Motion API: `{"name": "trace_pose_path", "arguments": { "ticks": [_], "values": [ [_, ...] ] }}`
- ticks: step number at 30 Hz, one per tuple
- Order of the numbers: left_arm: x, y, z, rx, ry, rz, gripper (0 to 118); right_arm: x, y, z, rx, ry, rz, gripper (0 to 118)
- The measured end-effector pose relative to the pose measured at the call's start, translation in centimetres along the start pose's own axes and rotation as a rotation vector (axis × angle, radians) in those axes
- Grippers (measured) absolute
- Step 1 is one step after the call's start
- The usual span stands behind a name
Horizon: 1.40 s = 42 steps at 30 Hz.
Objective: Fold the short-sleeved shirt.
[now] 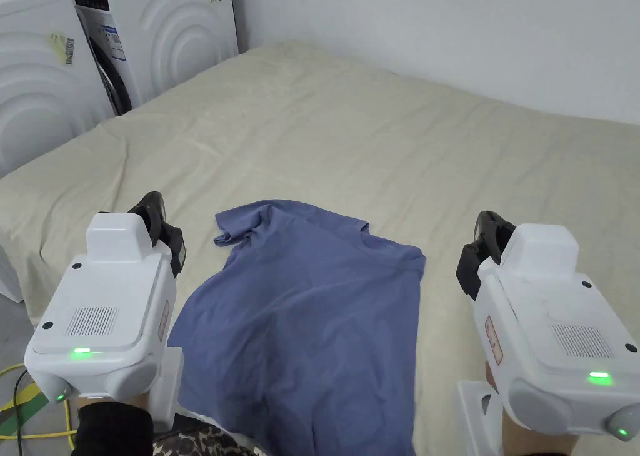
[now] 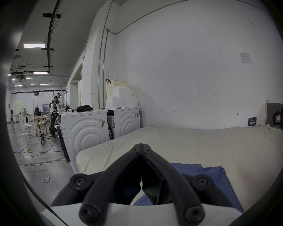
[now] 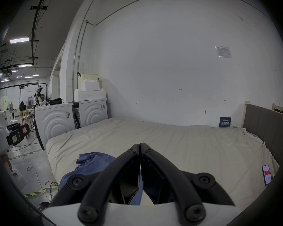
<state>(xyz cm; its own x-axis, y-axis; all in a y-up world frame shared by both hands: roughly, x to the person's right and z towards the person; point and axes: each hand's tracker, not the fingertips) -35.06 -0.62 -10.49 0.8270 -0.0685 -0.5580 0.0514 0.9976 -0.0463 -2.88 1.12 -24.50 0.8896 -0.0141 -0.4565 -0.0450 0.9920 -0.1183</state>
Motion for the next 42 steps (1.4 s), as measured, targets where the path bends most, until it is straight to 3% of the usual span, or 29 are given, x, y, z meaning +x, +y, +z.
{"name": "trace_pose_path", "arguments": {
  "ticks": [7,11,20,22,26,28,31,35,38,40,42],
  "values": [
    [0.7,-0.2,-0.5,-0.018,-0.034,0.006,0,0.5,0.1,0.1,0.006,-0.011,0.016,0],
    [1.8,-0.5,-1.9,-0.081,-0.142,0.046,0,1.1,0.2,0.2,0.003,-0.018,0.026,0],
    [6.9,-4.5,-9.7,-0.479,-0.314,0.047,5,2.9,-0.3,-0.3,-0.021,-0.057,0.040,0],
    [8.3,-6.0,-11.6,-0.606,-0.347,0.029,18,3.4,-0.4,-0.5,-0.030,-0.066,0.043,0],
    [11.1,-8.8,-14.0,-0.802,-0.312,-0.019,100,4.2,-0.8,-0.9,-0.049,-0.086,0.052,0],
    [11.9,-10.5,-15.0,-0.877,-0.293,-0.035,111,4.7,-1.1,-1.0,-0.059,-0.097,0.051,0],
    [12.5,-12.8,-16.3,-0.922,-0.281,0.006,111,5.4,-1.5,-1.0,-0.073,-0.114,0.048,0],
    [13.9,-14.7,-17.0,-1.005,-0.271,-0.090,110,6.3,-2.3,-0.9,-0.098,-0.133,0.047,0],
    [14.9,-15.5,-17.0,-1.077,-0.300,-0.145,96,6.9,-2.7,-0.7,-0.115,-0.143,0.049,0],
    [15.3,-15.6,-16.7,-1.080,-0.323,-0.150,94,7.3,-3.0,-0.6,-0.125,-0.150,0.050,0],
    [15.0,-15.3,-16.3,-1.061,-0.343,-0.129,77,7.7,-3.1,-0.5,-0.132,-0.157,0.045,0]
  ]
}}
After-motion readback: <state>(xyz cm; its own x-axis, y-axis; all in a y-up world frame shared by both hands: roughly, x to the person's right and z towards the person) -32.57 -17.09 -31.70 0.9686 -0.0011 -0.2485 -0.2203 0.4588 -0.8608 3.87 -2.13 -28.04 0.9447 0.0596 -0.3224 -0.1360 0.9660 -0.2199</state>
